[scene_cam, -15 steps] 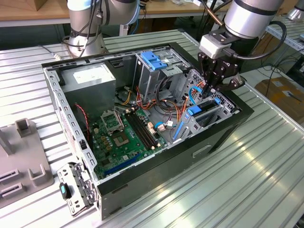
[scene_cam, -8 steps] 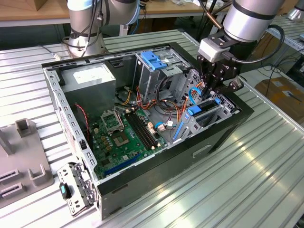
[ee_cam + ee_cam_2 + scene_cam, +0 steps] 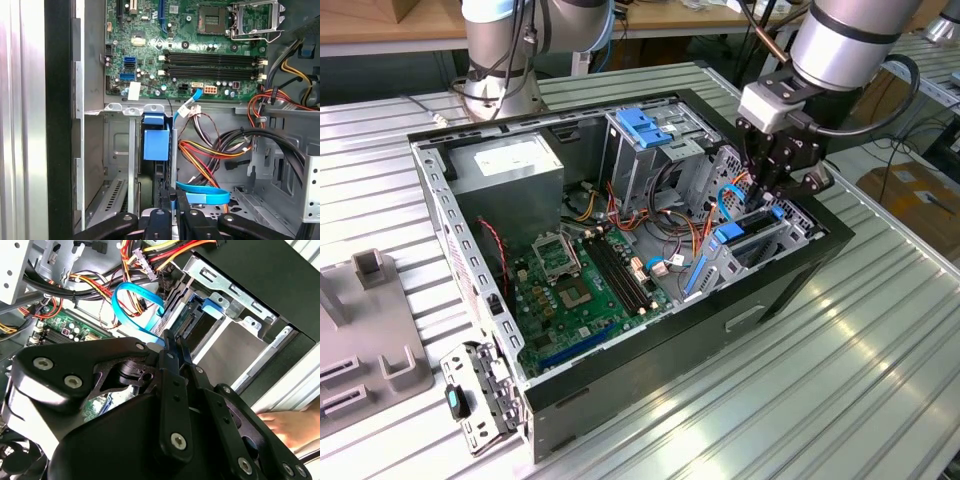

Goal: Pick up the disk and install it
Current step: 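Insert the first disk wire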

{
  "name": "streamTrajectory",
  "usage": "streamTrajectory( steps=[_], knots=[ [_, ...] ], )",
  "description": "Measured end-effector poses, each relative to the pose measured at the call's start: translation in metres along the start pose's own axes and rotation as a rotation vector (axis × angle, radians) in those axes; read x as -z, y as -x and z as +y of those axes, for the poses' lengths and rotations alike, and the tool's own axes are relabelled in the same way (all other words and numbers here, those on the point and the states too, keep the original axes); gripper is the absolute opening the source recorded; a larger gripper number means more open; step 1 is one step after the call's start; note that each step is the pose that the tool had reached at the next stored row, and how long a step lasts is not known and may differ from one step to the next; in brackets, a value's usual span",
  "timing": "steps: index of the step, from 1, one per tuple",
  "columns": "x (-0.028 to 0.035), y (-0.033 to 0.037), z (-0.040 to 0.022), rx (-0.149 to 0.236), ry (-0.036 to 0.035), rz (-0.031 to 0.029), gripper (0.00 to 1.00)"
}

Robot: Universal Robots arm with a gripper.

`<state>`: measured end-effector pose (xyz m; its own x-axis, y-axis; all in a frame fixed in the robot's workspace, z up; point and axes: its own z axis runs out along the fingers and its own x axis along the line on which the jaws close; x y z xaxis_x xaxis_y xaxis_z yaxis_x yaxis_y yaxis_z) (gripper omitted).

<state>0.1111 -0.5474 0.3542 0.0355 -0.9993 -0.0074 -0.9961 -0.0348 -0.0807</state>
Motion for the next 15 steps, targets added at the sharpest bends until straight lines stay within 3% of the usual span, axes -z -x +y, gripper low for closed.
streamTrajectory(
  steps=[2,5,9,15],
  knots=[
    [0.0000,-0.0008,0.0001,0.000,-0.0014,-0.0002,0.16],
    [-0.0004,-0.0033,0.0012,0.000,-0.0144,-0.0015,0.16],
    [-0.0005,-0.0070,0.0033,0.000,-0.0185,-0.0015,0.16],
    [-0.0006,-0.0072,0.0038,0.000,-0.0192,-0.0016,0.16]
  ],
)
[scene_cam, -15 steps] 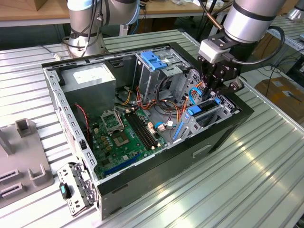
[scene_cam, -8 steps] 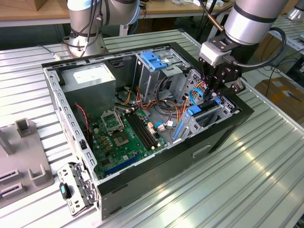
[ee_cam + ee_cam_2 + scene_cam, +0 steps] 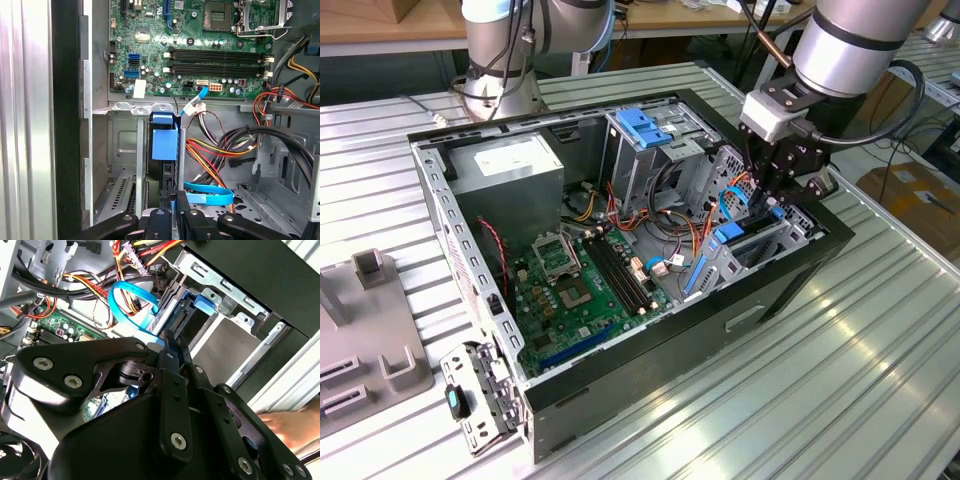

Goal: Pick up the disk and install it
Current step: 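Insert the first disk wire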

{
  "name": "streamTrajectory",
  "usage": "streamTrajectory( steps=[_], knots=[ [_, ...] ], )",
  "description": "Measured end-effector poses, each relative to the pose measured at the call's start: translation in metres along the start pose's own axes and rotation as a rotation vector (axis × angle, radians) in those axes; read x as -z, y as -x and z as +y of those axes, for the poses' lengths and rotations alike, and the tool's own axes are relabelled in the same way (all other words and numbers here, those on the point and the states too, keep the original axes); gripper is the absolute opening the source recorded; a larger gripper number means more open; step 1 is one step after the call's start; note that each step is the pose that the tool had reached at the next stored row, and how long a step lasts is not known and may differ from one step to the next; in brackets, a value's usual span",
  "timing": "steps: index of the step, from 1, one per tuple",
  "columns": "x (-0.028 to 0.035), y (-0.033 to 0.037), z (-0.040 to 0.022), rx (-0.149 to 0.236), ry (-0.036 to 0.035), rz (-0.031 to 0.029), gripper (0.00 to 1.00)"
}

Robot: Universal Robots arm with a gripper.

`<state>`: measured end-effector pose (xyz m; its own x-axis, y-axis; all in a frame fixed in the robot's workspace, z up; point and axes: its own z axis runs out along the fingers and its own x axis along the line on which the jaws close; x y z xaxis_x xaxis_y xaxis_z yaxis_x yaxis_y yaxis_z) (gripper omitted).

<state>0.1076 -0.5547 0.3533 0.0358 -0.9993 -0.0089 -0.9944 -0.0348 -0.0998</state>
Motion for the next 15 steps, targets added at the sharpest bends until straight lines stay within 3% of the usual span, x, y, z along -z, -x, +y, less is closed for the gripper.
streamTrajectory(
  steps=[15],
  knots=[
    [-0.0035,0.0002,0.0020,0.000,-0.0017,-0.0005,0.16]
  ],
)
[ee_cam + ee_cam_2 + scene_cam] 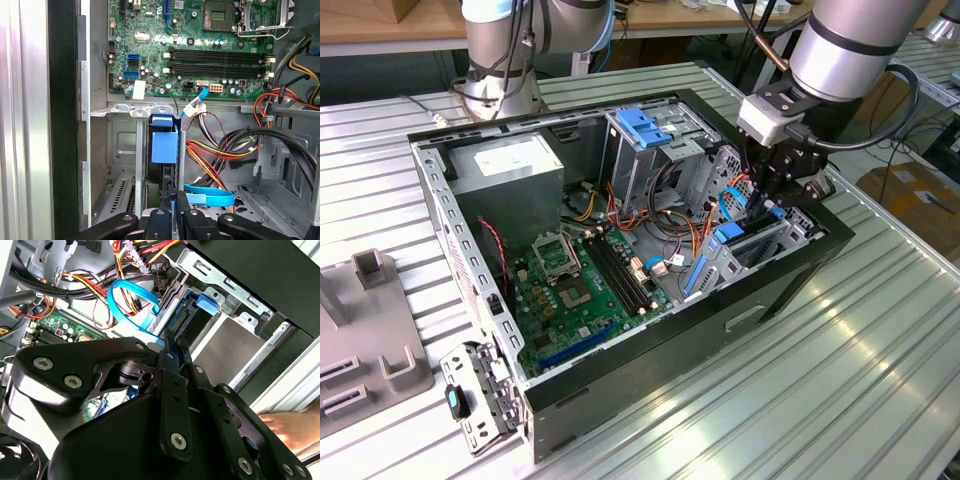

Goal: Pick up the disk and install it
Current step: 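Insert the first disk wire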

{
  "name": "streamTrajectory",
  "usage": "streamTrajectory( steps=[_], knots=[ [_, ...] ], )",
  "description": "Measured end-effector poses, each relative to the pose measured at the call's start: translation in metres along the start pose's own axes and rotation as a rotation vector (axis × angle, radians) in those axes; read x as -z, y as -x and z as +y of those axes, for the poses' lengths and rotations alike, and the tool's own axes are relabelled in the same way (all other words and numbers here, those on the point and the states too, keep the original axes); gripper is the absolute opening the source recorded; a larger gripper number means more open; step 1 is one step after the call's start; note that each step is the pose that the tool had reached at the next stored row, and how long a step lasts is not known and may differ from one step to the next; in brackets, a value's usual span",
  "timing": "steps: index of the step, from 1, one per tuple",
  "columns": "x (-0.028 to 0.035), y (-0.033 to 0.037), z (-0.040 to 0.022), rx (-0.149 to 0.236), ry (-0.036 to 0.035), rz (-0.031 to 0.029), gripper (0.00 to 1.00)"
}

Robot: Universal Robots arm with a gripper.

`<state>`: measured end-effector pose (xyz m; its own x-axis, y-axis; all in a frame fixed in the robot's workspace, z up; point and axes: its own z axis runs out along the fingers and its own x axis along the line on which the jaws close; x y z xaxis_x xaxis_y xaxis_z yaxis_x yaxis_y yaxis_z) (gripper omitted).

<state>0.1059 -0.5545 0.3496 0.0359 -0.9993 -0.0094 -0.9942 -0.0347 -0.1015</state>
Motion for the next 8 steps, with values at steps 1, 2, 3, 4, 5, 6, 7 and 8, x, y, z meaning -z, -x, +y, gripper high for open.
streamTrajectory(
  steps=[1,2,3,4,5,6,7,8],
  knots=[
    [-0.0001,0.0000,0.0000,0.000,0.0000,0.0000,0.16],
    [-0.0005,0.0001,0.0000,0.000,-0.0001,-0.0003,0.16],
    [-0.0010,0.0001,0.0001,0.000,0.0000,-0.0004,0.16],
    [-0.0012,0.0000,0.0001,0.000,0.0000,-0.0001,0.16],
    [-0.0012,0.0000,0.0001,0.000,0.0000,0.0000,0.16],
    [-0.0020,0.0001,0.0002,0.000,-0.0001,-0.0004,0.16],
    [-0.0020,0.0000,0.0002,0.000,-0.0001,-0.0001,0.16],
    [-0.0020,0.0000,0.0002,0.000,0.0000,0.0000,0.16]
  ],
)
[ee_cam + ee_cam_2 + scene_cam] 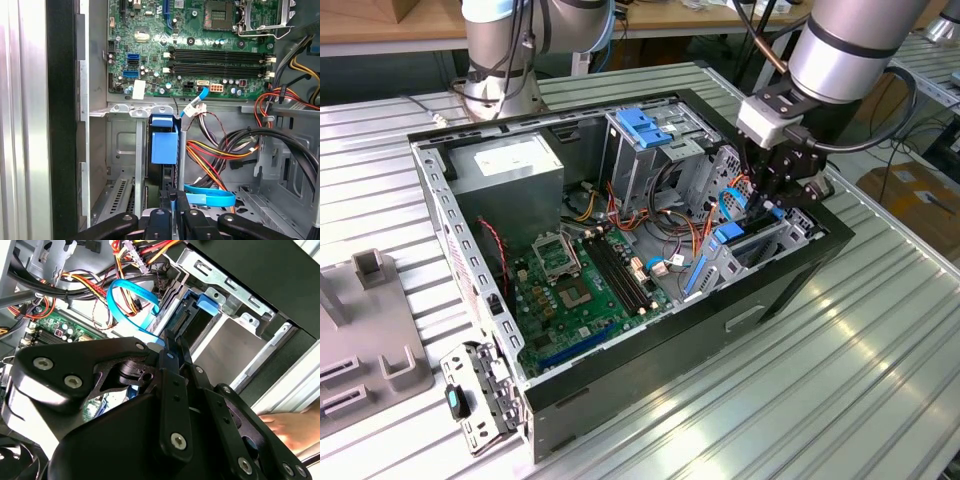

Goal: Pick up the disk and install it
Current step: 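Insert the first disk wire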

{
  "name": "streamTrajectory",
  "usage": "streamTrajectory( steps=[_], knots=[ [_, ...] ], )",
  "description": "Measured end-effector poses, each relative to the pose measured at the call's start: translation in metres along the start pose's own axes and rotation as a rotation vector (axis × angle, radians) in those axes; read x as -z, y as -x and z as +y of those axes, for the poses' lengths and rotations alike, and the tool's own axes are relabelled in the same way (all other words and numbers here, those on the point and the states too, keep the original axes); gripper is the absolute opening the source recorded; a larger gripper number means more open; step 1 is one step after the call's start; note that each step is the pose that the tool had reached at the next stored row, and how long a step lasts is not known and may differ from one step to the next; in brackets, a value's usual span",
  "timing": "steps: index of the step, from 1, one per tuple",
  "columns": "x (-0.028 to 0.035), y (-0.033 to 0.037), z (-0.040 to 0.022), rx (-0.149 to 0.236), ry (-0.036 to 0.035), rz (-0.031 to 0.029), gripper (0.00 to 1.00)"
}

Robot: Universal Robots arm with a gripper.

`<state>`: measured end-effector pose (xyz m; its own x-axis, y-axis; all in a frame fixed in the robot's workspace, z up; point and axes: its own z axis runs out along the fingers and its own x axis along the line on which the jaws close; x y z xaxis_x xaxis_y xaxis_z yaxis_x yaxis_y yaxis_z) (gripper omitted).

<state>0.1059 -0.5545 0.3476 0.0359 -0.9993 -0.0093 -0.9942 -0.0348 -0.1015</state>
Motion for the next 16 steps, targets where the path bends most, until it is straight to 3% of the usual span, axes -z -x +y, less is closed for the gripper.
streamTrajectory(
  steps=[16],
  knots=[
    [-0.0075,-0.0001,0.0008,0.000,0.0000,-0.0001,0.16]
  ],
)
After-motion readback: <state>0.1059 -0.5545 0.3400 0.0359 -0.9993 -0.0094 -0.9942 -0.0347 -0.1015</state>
